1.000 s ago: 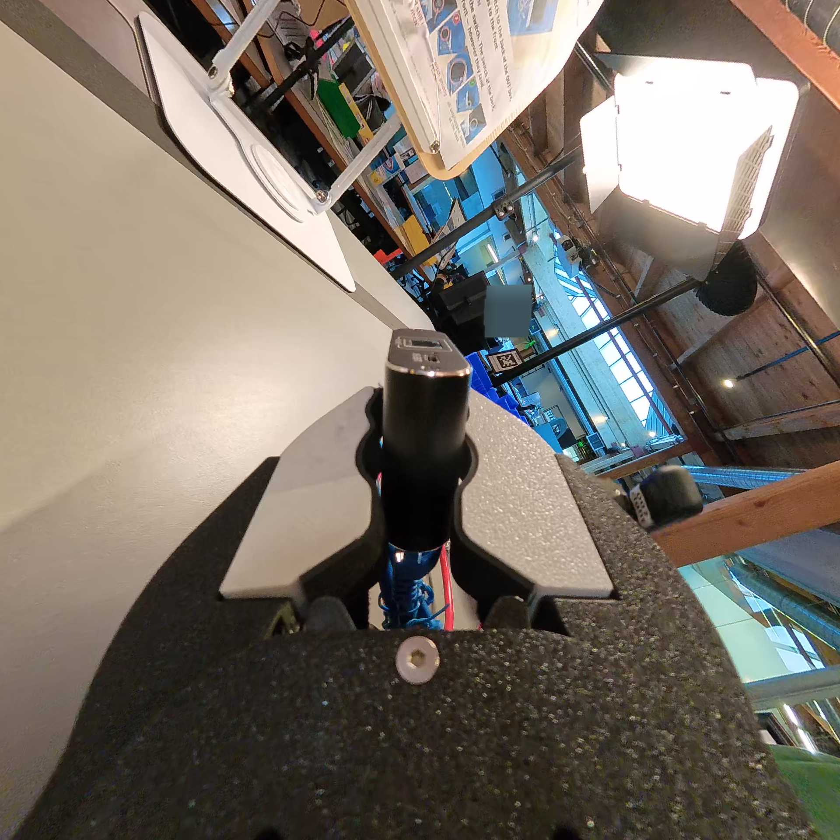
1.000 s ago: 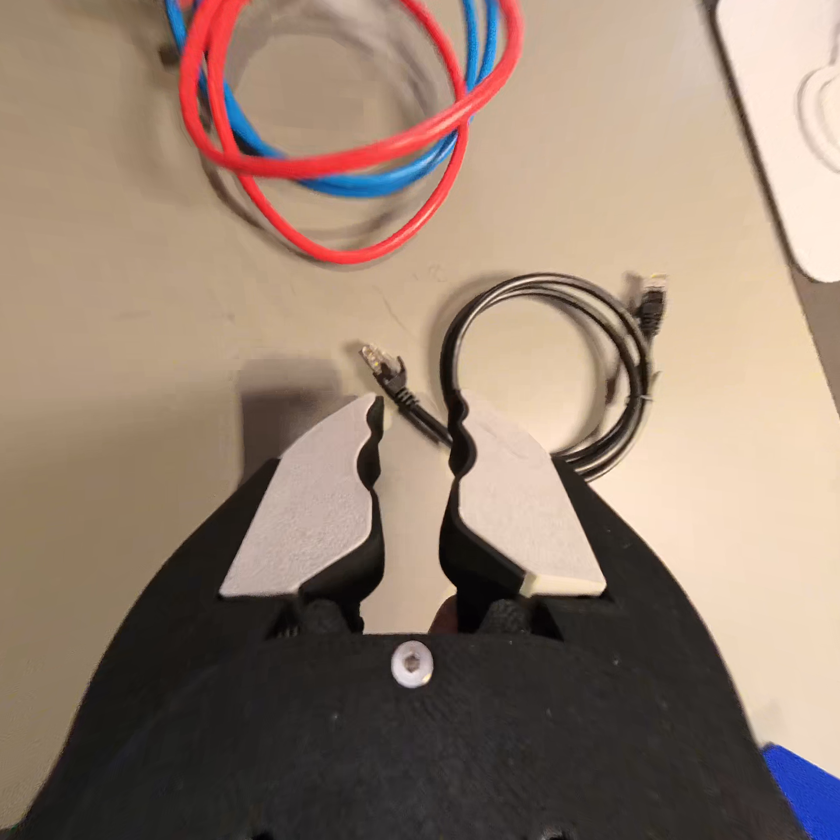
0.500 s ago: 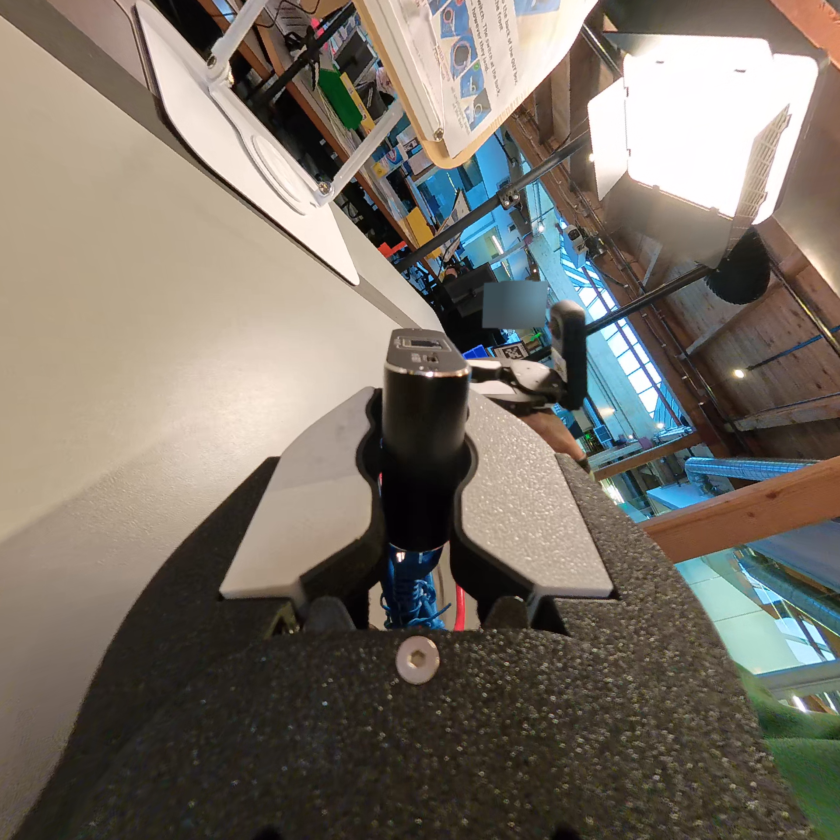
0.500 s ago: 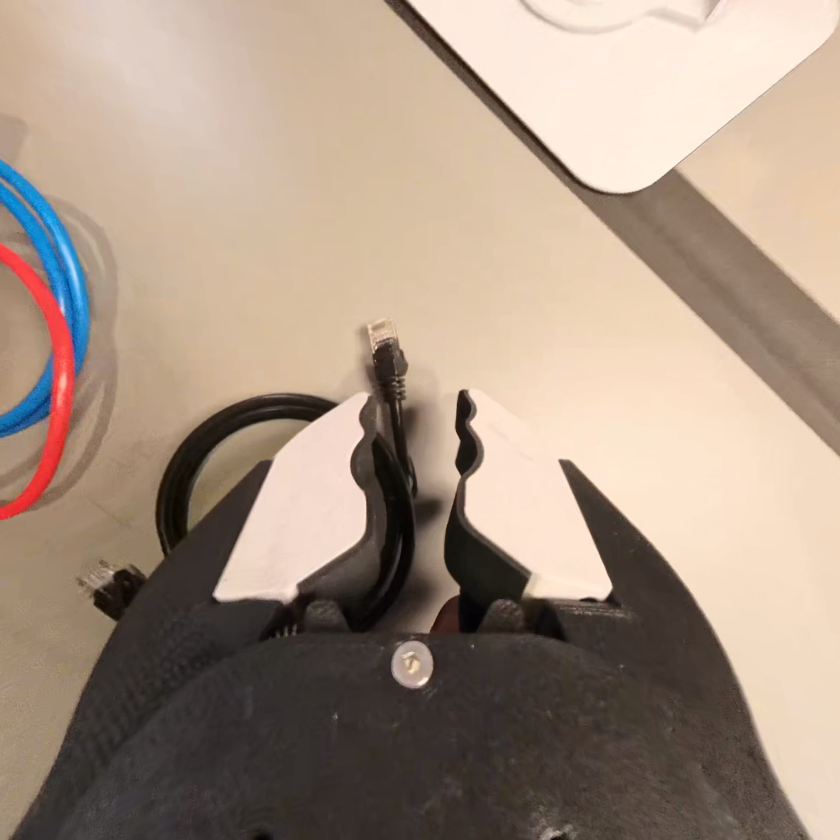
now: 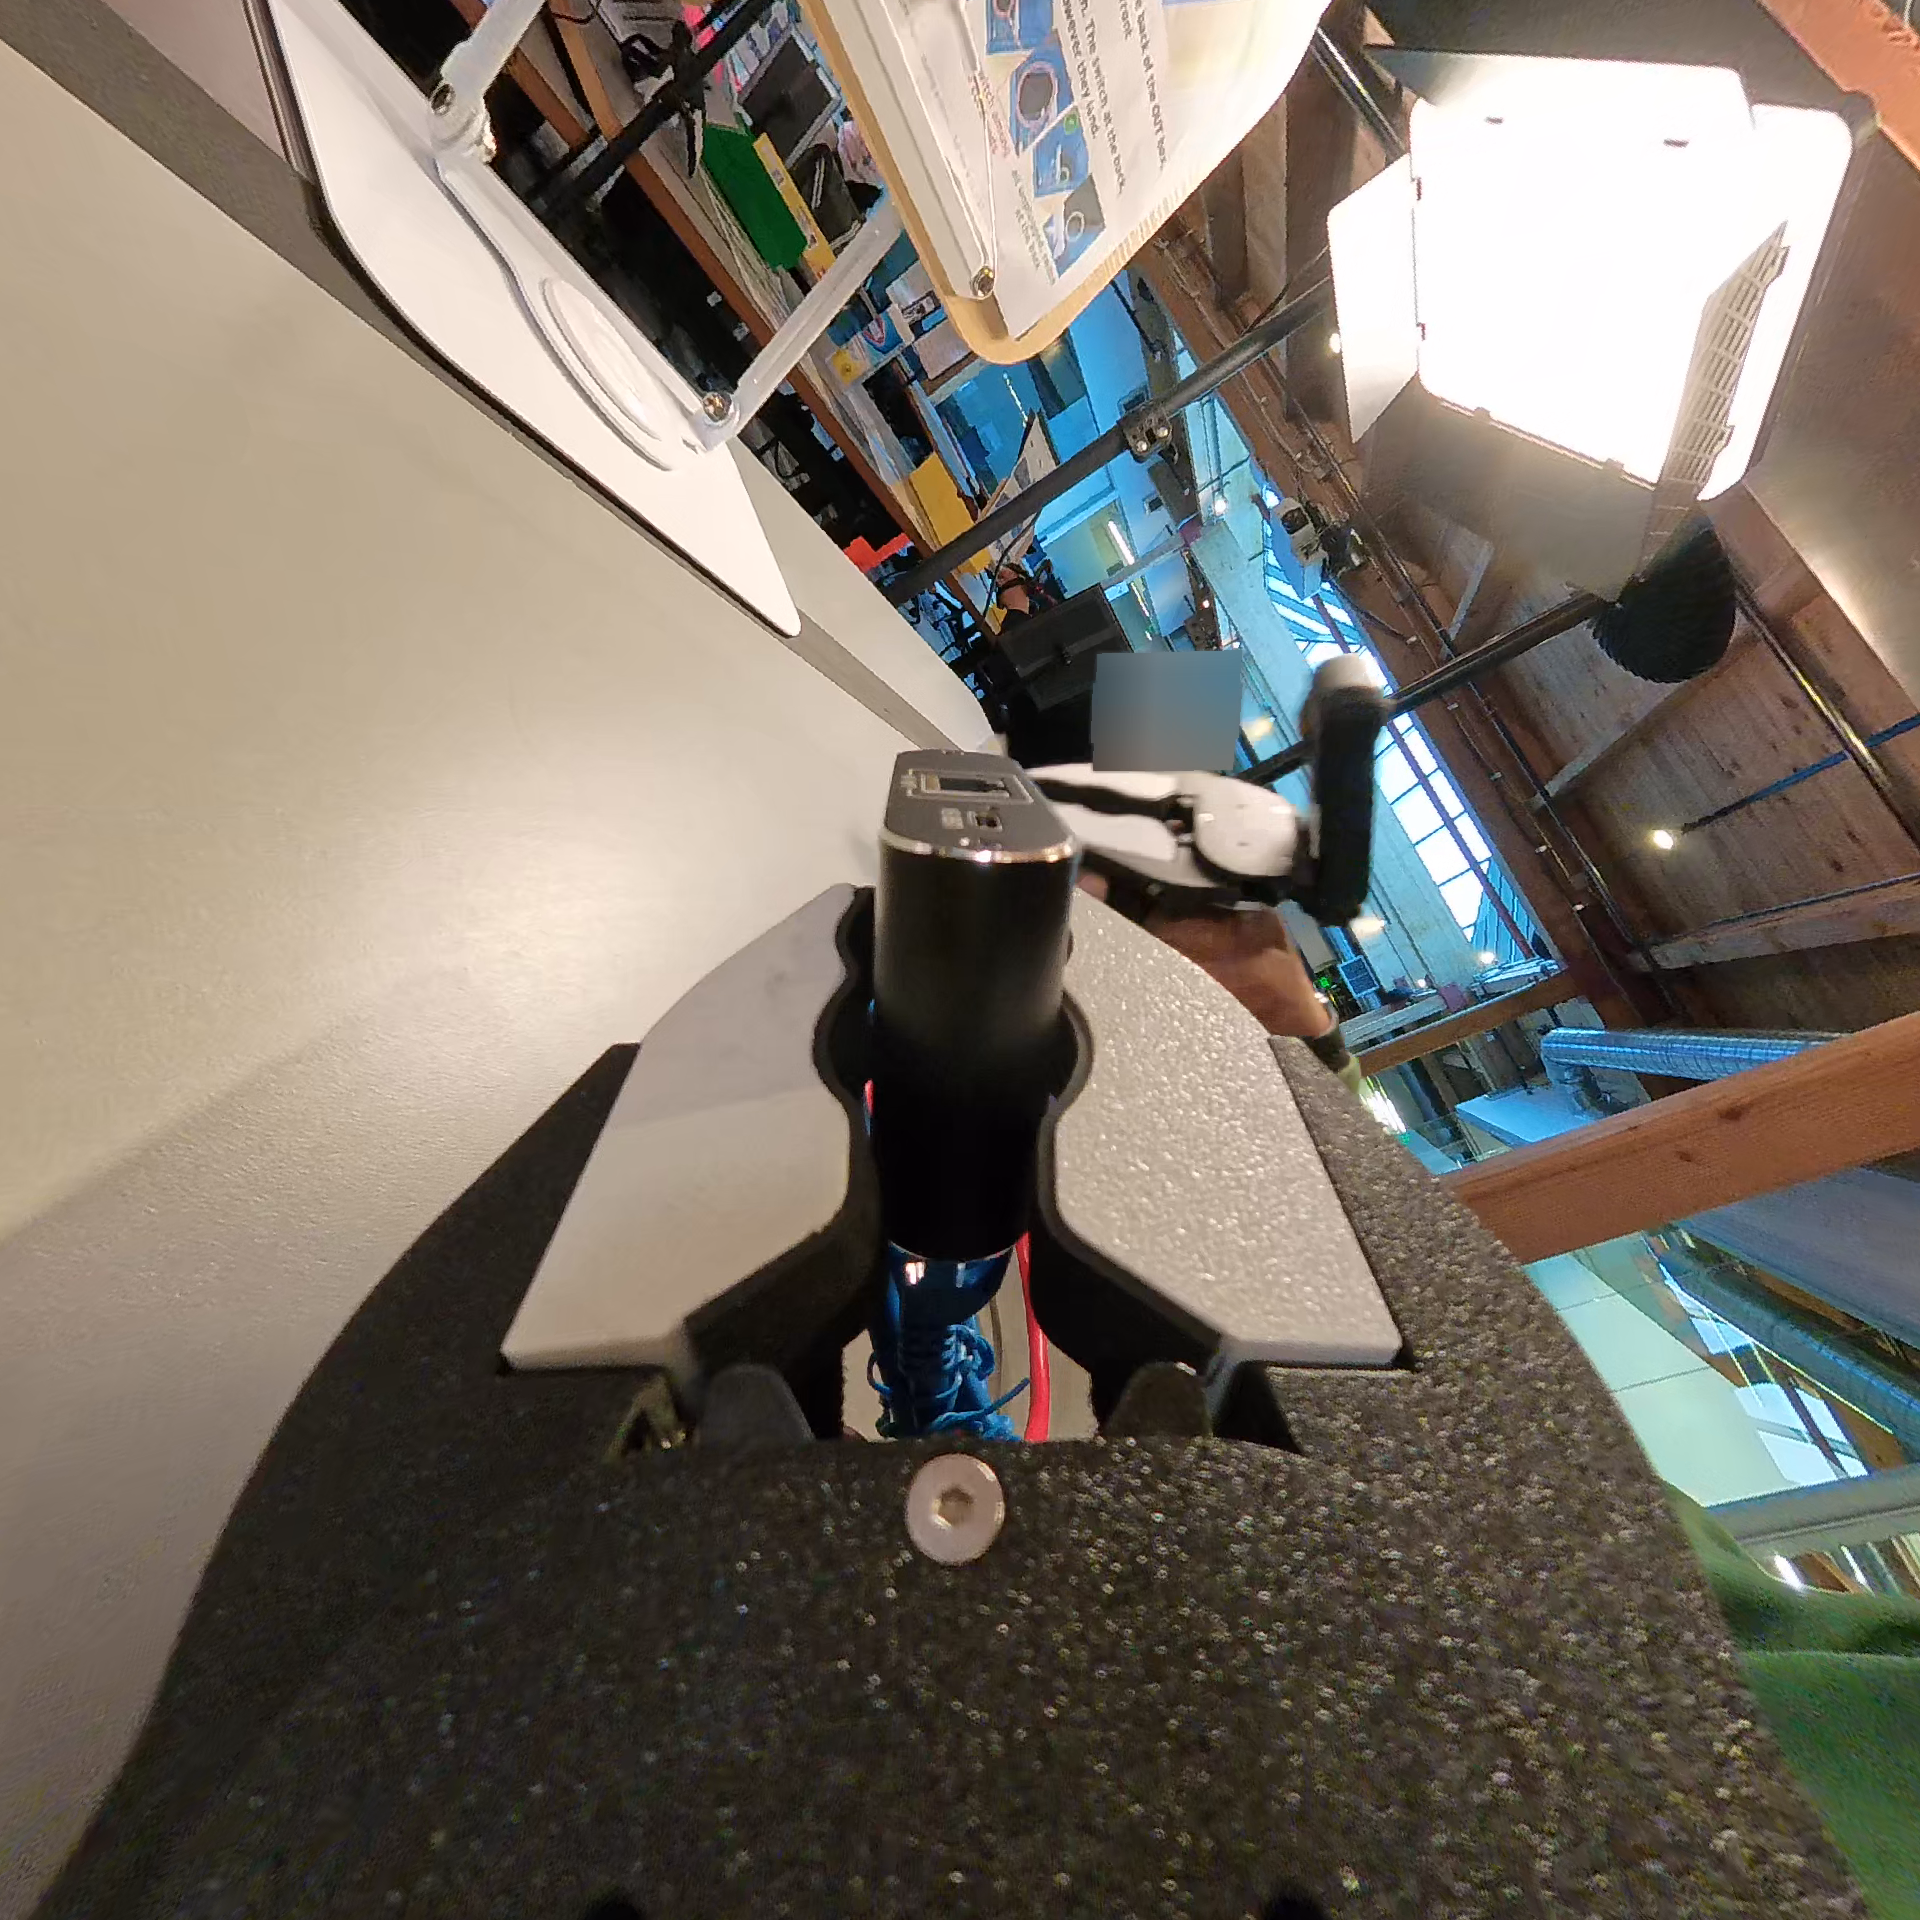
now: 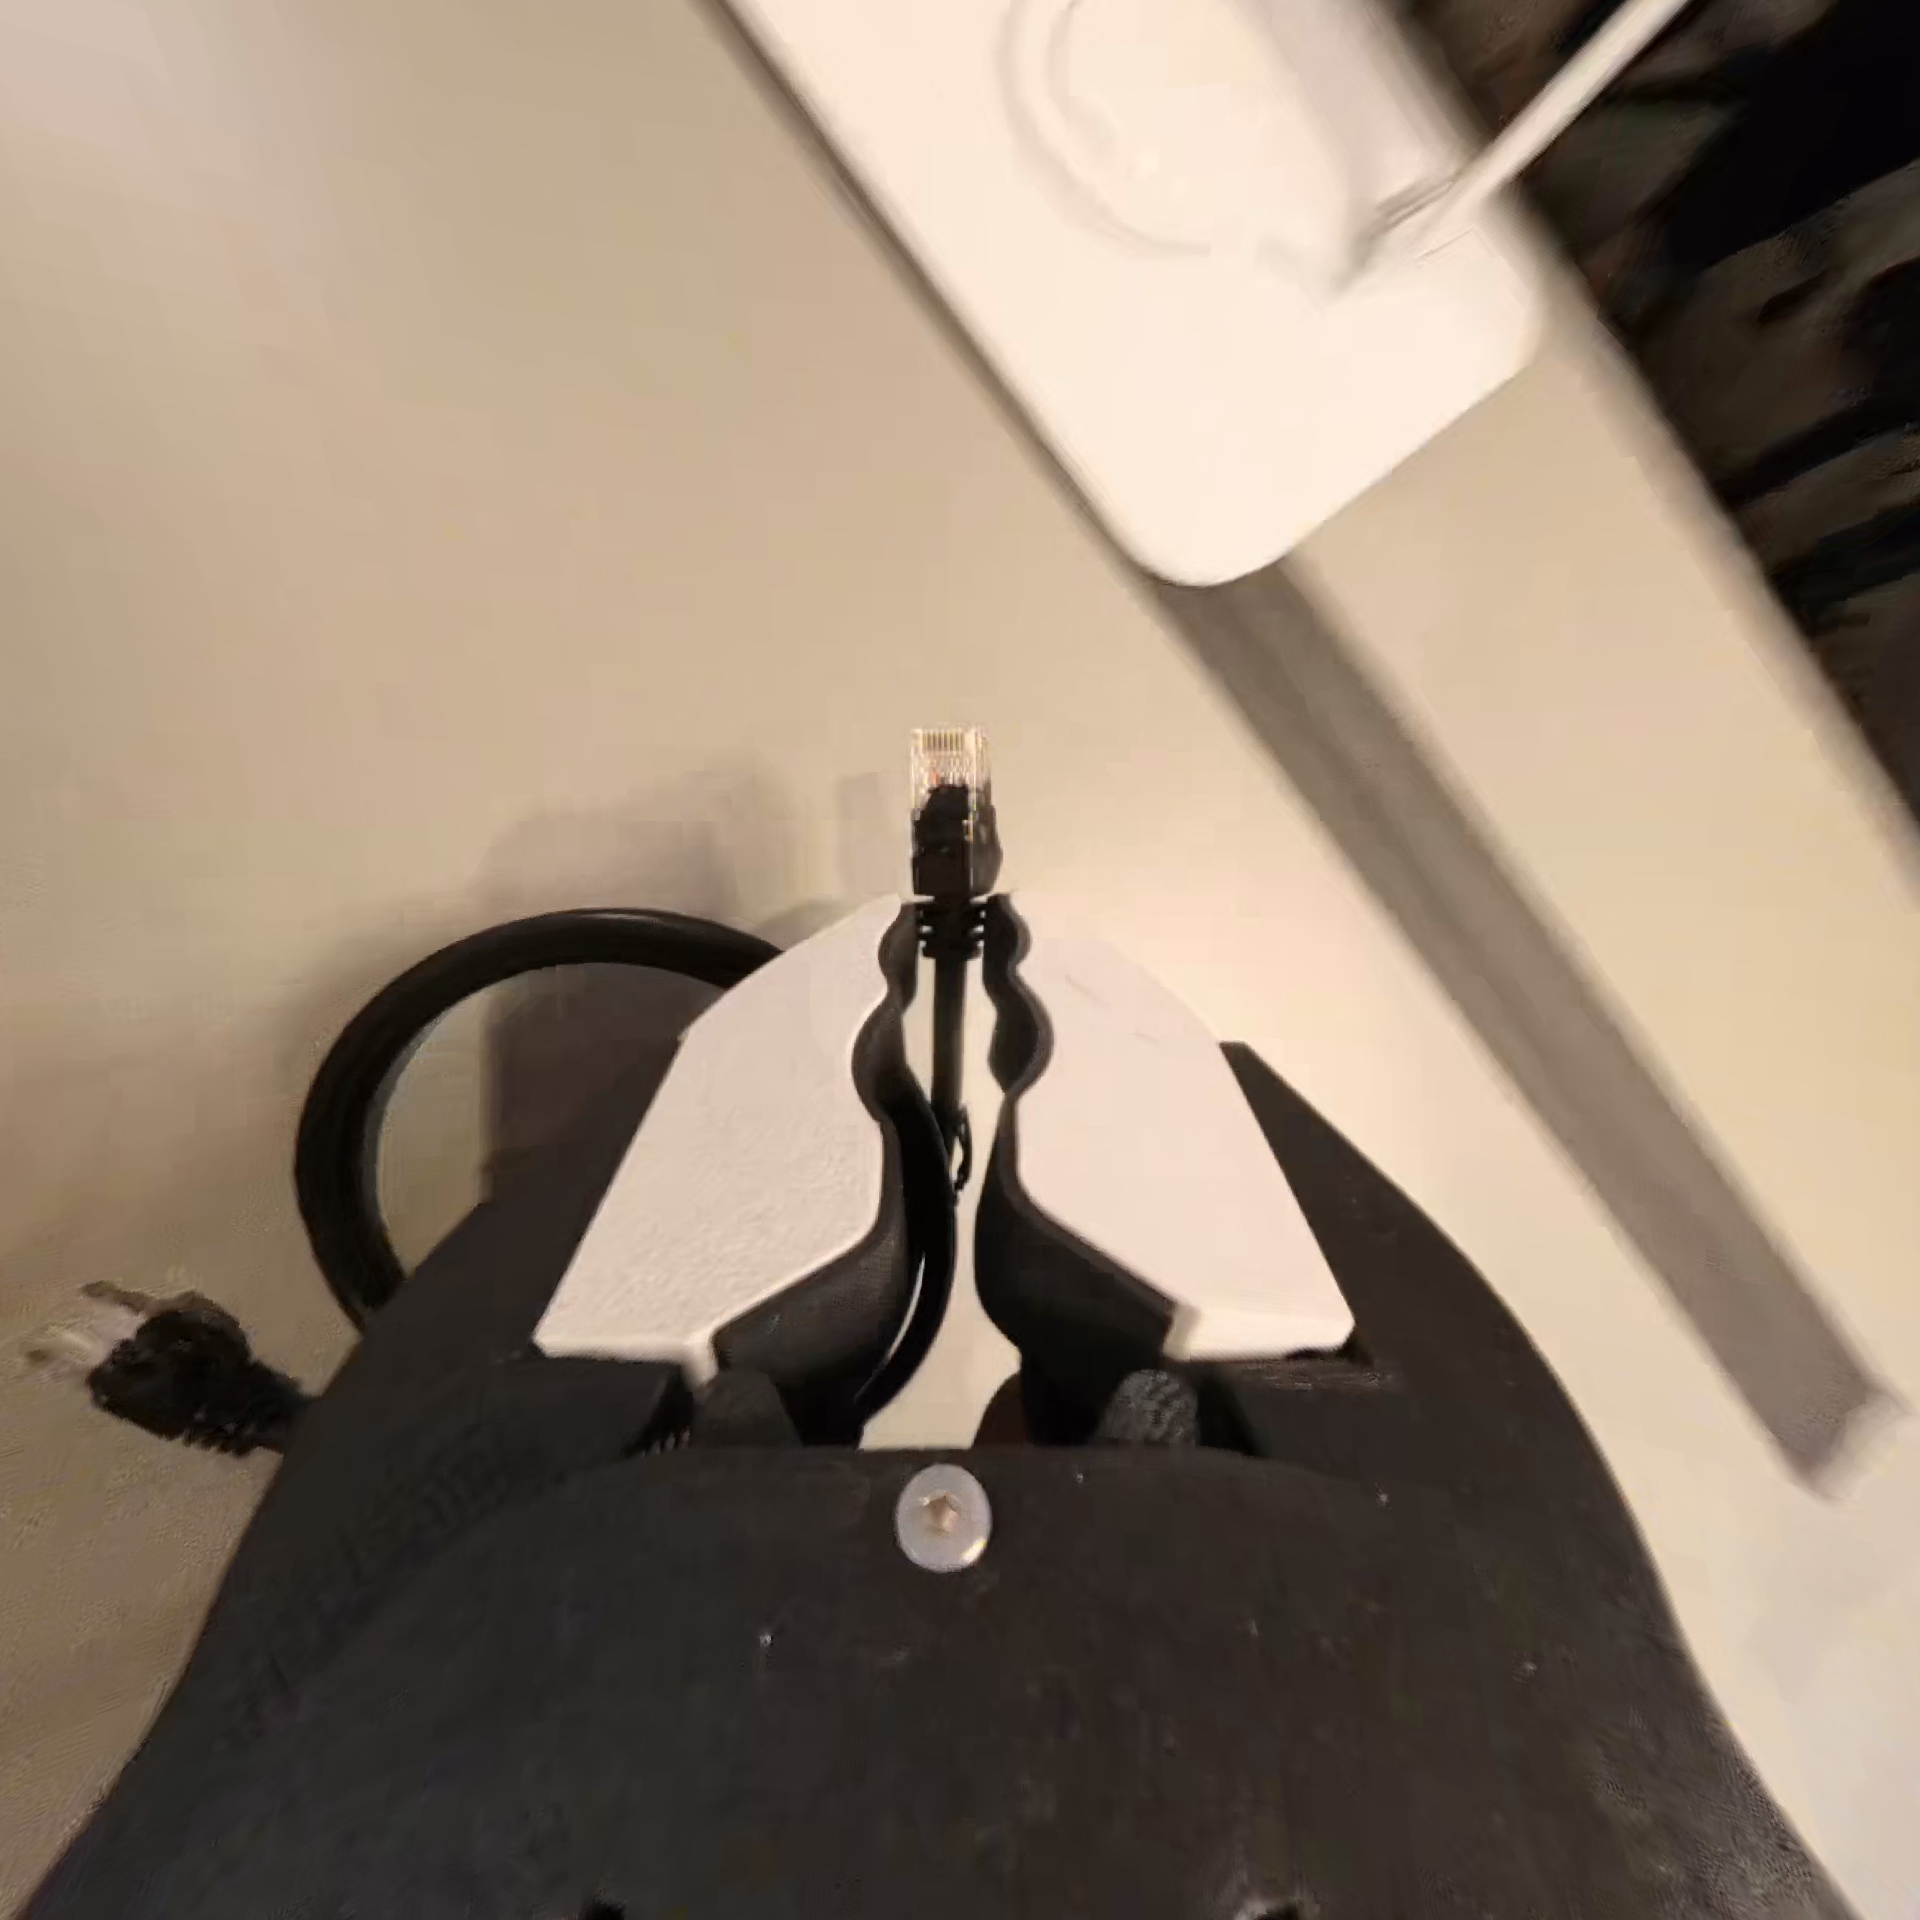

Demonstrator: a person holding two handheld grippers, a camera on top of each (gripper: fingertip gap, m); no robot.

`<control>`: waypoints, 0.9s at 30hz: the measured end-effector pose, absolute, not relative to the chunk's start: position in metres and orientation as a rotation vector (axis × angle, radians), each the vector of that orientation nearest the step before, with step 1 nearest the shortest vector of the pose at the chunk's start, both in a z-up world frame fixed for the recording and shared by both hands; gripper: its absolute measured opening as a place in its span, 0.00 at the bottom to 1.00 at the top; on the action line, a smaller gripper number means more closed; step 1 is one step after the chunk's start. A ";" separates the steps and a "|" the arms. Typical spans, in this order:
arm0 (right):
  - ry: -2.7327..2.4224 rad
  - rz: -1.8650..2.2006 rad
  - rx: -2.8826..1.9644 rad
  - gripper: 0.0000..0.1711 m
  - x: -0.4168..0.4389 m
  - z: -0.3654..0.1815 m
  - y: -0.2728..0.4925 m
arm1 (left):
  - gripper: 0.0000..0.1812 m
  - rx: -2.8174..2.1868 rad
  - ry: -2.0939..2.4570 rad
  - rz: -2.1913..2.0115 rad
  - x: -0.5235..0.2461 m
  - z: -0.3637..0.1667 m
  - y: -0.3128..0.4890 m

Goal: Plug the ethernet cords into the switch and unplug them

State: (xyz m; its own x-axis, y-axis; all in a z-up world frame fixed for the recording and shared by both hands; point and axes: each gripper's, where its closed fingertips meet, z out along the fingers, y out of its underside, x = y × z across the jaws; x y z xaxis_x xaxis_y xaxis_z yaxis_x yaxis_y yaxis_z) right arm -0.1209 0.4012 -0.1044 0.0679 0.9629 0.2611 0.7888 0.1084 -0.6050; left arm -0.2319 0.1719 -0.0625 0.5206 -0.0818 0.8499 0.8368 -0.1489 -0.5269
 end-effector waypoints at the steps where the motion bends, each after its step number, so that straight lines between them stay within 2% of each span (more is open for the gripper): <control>1: -1.677 0.287 -1.646 0.07 -0.119 -0.083 0.411 | 0.16 -1.512 -0.679 -0.917 -0.232 -0.062 0.172; 6: -1.307 -0.080 -1.272 0.07 -0.085 0.024 0.426 | 0.16 -1.510 -0.672 -0.912 -0.230 -0.060 0.172; 9: -1.188 -0.304 -1.089 0.07 -0.056 0.044 0.414 | 0.16 -1.511 -0.661 -0.911 -0.227 -0.058 0.172; 19: -1.531 -0.412 -0.944 0.05 -0.025 -0.092 0.320 | 0.16 -1.525 -0.640 -0.912 -0.219 -0.059 0.173; 27: -1.943 -0.119 -1.020 0.15 -0.015 -0.132 0.276 | 0.16 -1.532 -0.631 -0.906 -0.217 -0.059 0.173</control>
